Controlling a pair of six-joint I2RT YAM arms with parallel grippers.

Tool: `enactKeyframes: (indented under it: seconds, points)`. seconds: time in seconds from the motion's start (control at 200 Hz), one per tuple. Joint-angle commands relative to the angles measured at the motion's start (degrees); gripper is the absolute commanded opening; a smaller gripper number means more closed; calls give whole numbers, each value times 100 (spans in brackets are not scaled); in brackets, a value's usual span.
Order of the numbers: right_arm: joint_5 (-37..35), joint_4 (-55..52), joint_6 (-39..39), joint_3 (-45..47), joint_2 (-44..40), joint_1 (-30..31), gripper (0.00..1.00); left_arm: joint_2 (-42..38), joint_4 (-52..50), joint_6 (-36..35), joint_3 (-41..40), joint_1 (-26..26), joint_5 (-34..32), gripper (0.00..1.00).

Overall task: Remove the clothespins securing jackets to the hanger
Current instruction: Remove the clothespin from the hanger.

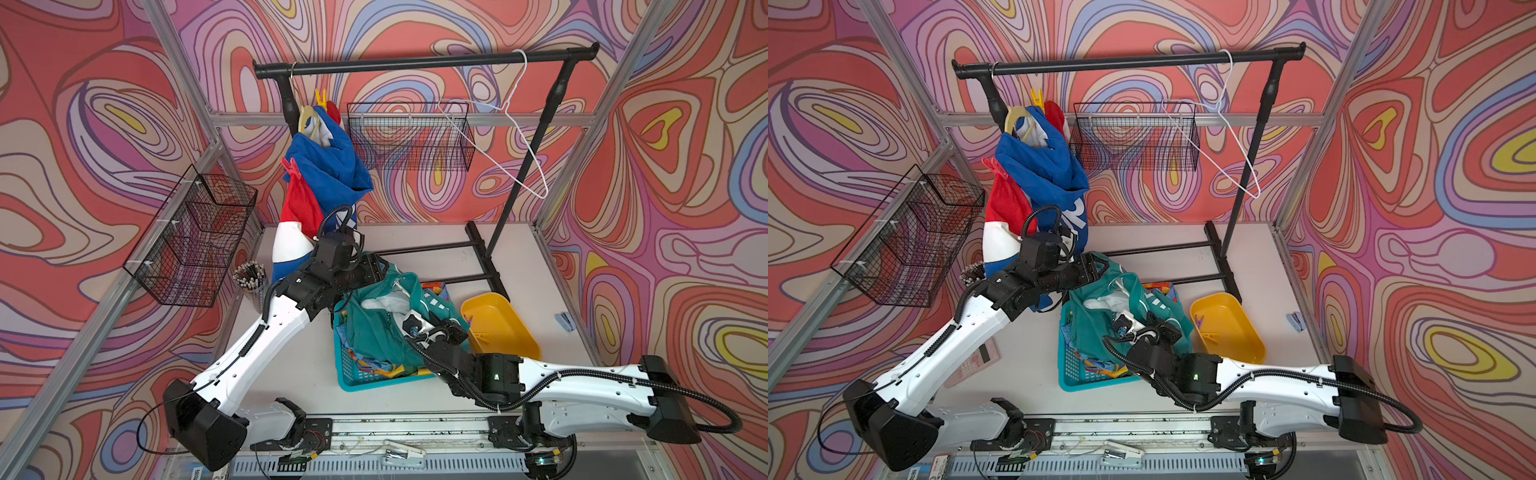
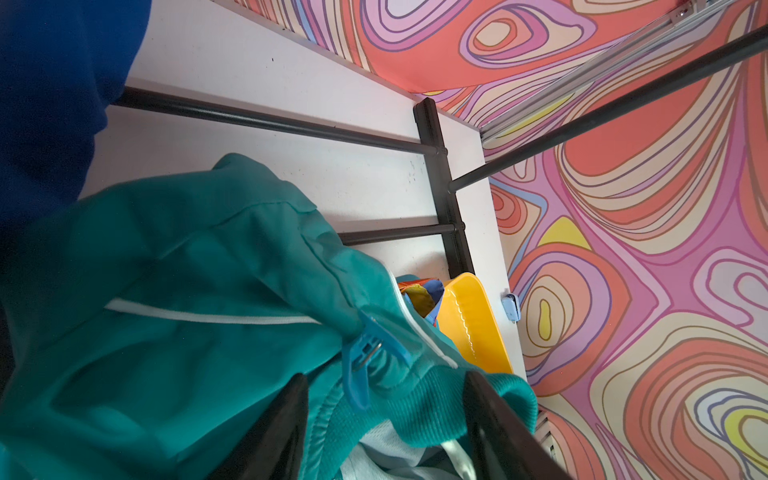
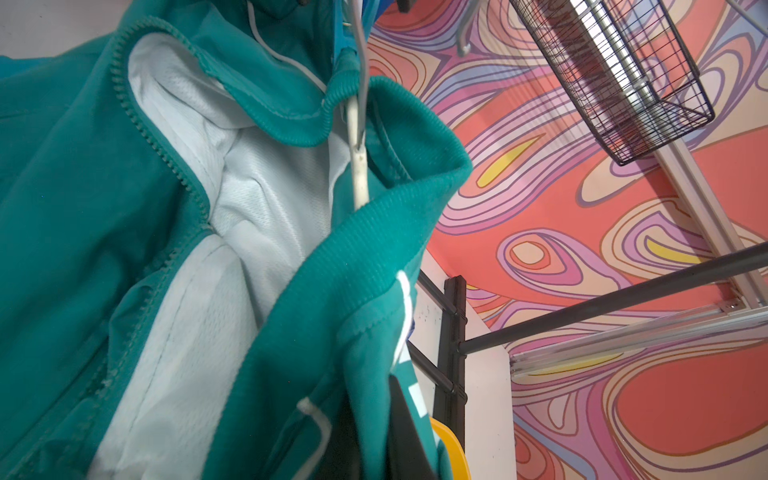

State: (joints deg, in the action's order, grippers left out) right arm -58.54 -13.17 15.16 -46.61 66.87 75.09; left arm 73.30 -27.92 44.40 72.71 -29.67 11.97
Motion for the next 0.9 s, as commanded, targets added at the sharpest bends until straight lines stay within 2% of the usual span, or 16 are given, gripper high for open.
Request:
enactKeyframes:
  seconds: [0.0, 0.456, 0.896]
  points:
    - [-412, 389, 60, 29, -51, 36, 0, 70, 142, 186, -122, 52, 187, 60]
    - [-816, 737, 375, 98, 185, 171, 0, 133, 405, 360, -220, 170, 490, 49]
    - [-1331, 1780, 1295, 354, 381, 348, 0, 27, 494, 520, -371, 342, 681, 48]
